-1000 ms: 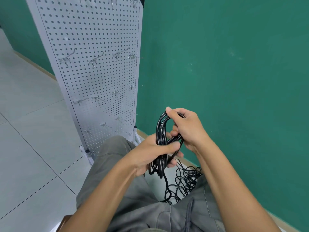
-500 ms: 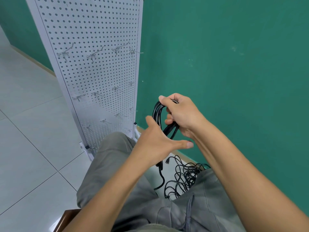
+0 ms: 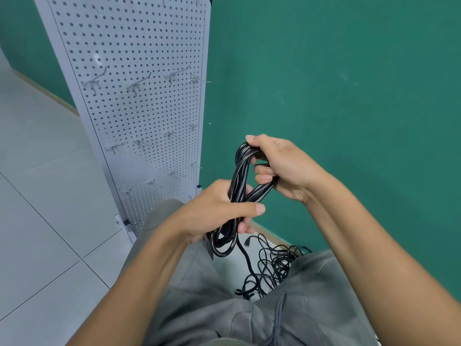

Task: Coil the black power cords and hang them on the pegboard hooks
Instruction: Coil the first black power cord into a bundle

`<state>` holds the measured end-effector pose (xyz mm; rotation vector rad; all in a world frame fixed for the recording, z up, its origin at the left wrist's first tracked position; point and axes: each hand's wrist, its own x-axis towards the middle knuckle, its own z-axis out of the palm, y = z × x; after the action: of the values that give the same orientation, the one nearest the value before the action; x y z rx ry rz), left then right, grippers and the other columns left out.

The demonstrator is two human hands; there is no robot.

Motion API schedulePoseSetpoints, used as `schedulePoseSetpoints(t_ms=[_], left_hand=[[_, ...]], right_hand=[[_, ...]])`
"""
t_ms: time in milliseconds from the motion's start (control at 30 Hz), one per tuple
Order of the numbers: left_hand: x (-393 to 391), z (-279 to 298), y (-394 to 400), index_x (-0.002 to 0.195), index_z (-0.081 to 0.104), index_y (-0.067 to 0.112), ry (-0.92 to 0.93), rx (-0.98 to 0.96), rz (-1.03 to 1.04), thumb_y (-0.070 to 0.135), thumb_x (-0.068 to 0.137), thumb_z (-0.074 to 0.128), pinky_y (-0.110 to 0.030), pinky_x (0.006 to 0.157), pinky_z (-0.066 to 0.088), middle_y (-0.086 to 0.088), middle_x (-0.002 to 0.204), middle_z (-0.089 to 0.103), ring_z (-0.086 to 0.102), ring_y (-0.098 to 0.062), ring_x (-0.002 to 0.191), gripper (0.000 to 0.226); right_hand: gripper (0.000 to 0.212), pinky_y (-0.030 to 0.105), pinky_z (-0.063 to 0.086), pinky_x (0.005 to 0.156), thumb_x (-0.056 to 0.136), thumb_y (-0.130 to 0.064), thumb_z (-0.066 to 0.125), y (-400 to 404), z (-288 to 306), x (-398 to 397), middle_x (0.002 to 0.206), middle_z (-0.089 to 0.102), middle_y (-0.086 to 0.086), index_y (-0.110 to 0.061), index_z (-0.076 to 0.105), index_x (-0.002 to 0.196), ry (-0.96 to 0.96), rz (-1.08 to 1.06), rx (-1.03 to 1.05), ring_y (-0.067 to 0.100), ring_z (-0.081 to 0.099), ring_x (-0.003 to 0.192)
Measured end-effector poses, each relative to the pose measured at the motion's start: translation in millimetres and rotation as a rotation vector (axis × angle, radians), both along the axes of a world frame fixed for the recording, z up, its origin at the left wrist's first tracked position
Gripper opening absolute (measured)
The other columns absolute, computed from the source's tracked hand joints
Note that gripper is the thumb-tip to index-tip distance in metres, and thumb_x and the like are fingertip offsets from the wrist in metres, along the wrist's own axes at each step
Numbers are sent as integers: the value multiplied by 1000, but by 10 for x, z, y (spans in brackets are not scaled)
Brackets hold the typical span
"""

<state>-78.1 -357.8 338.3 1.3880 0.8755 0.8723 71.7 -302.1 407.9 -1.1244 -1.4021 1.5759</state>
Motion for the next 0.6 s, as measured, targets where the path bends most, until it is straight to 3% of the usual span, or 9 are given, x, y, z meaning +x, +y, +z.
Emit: schedulePoseSetpoints(t_ms=[100, 167, 233, 333, 367, 433, 500, 600], left_hand=[[52, -47, -35, 81, 60, 4, -143, -45, -49, 10, 98, 67, -47, 96, 58, -11, 70, 60, 74, -32, 84, 19], [95, -51, -56, 84, 62, 3, -212, -83, -73, 14, 97, 64, -46, 96, 58, -13, 76, 65, 75, -35, 98, 16], [124, -36, -69, 80, 61, 7, -206, -93, -71, 16, 98, 62, -41, 82, 61, -9, 74, 62, 73, -25, 77, 20], [129, -45, -63, 77, 54, 12, -157, -72, -29, 13, 103, 59, -32, 60, 51, -5, 69, 50, 48, -15, 53, 27], [123, -51, -60, 77, 53, 12, -150, -69, -19, 12, 103, 59, -30, 57, 50, -4, 68, 48, 44, -14, 52, 27], [115, -50, -56, 76, 51, 12, -141, -56, -14, 11, 103, 60, -30, 55, 49, -4, 67, 47, 41, -14, 51, 28], [107, -40, -49, 79, 51, 11, -121, -46, 2, 10, 102, 61, -30, 55, 49, -5, 66, 48, 42, -15, 50, 26], [124, -50, -31, 101, 47, 10, -28, -4, 126, 7, 99, 66, -35, 55, 51, -6, 65, 57, 49, -19, 50, 20]], right_hand=[[27, 20, 35, 45, 104, -21, 54, -22, 36, 0, 77, 56, 0, -15, 53, 77, -34, 19, 83, 13, 30, 52], [25, 25, 49, 54, 101, -22, 56, -17, 30, -15, 77, 62, 2, -13, 58, 78, -118, -23, 172, 17, 46, 58], [25, 33, 58, 66, 100, -25, 61, 4, 3, -6, 83, 67, 13, -8, 62, 82, -187, -74, 232, 20, 57, 68], [22, 37, 59, 64, 101, -30, 62, 18, -46, 49, 95, 69, 26, -9, 63, 94, -299, -78, 358, 22, 62, 62], [18, 34, 58, 62, 102, -32, 60, 25, -49, 80, 90, 70, 20, -15, 64, 105, -371, -52, 437, 20, 62, 57], [20, 18, 49, 62, 103, -35, 58, 19, -20, 143, 75, 67, -9, -26, 64, 119, -570, 31, 625, 6, 61, 56], [18, 7, 40, 66, 101, -37, 61, 6, 21, 179, 72, 64, -28, -24, 70, 110, -730, 91, 755, -6, 60, 67], [17, 12, 38, 62, 99, -34, 64, 15, 10, 192, 65, 61, -25, -21, 68, 90, -735, 98, 763, -3, 54, 62]])
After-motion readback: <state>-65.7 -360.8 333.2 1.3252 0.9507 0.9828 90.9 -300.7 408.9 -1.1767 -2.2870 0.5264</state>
